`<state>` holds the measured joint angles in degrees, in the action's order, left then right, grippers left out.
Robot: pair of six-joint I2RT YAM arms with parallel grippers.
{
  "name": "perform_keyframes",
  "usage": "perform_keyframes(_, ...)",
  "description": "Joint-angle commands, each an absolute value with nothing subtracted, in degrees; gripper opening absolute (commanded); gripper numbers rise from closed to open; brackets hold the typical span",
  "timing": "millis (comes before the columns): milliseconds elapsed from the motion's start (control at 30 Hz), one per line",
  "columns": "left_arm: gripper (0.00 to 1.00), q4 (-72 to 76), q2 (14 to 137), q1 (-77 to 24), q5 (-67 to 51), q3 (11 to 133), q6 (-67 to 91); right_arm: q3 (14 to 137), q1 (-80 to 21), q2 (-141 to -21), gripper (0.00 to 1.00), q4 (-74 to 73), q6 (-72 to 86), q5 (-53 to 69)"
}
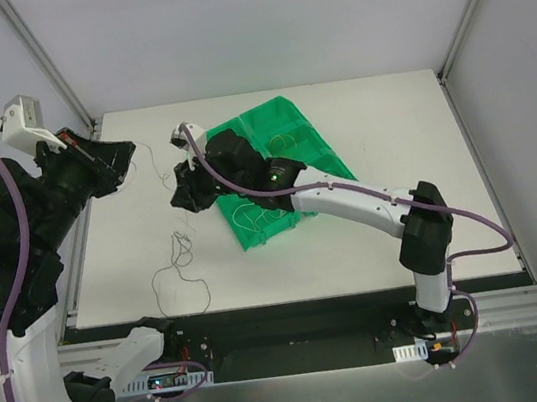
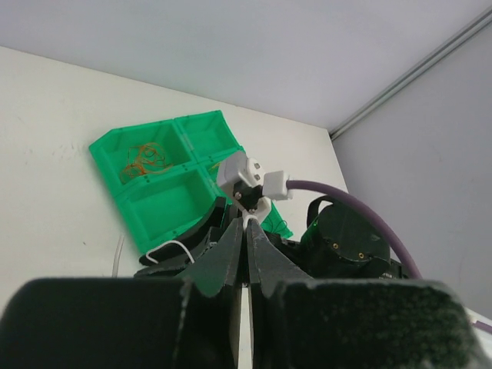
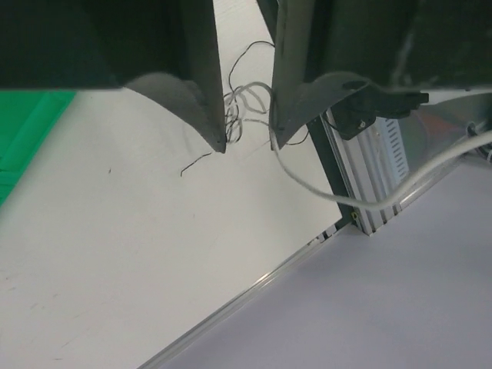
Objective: Untangle the cables
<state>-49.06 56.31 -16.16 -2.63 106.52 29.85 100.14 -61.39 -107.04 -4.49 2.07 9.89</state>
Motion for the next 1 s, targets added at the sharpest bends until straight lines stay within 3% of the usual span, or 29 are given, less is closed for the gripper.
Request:
perform_keyframes(0, 0.00, -46.5, 57.0, -16.4, -3.9, 107.8, 30.5, 106.7, -61.3, -107.1, 0.13, -7.1, 2.7, 13.8)
perform_keyframes(33, 0.00, -46.5, 57.0, -16.4, -3.5, 107.6, 30.2, 108.1, -61.3, -106.6, 0.00, -9.6, 2.5, 15.1)
perform_keyframes(200, 0.00, -51.3, 59.5, -16.4, 2.5, 104.9, 30.7, 105.1, -59.7, -96.9, 0.00, -19.0, 4.8, 21.9)
perform_keyframes(267, 0.16, -51.7, 60.6, -16.4, 1.4, 102.2, 30.5, 101.1, -57.2, -92.7, 0.00, -19.7, 8.8, 28.2)
perform_keyframes(467, 0.45, -50.0, 68.5, -17.0, -19.3, 95.5, 32.4, 94.1, -48.4, -79.3, 0.00, -24.2, 12.8, 36.0)
perform_keyframes(533, 0.58, -47.2, 69.5, -19.0, -22.1, 93.1, 32.3, 91.6, -45.2, -75.3, 0.00, -24.3, 16.2, 39.5)
perform_keyframes(600, 0.81, -44.5, 69.6, -21.2, -22.3, 91.1, 31.9, 88.9, -42.9, -70.7, 0.00, -25.0, 18.0, 40.2)
perform_keyframes(633, 0.84, -43.1, 69.5, -21.8, -23.1, 89.4, 31.5, 87.6, -41.8, -68.8, 0.00, -25.7, 19.2, 40.0)
perform_keyframes(733, 0.86, -37.1, 68.9, -23.2, -28.8, 85.5, 29.5, 84.5, -38.1, -63.6, 0.00, -26.2, 23.4, 39.5)
perform_keyframes(867, 0.78, -28.0, 67.6, -27.8, -36.3, 80.4, 27.2, 83.8, -33.9, -59.4, 0.00, -27.2, 26.7, 38.8)
perform_keyframes(967, 0.84, -18.2, 68.1, -30.6, -43.0, 74.7, 30.5, 84.3, -31.4, -58.1, 0.00, -25.5, 28.9, 39.7)
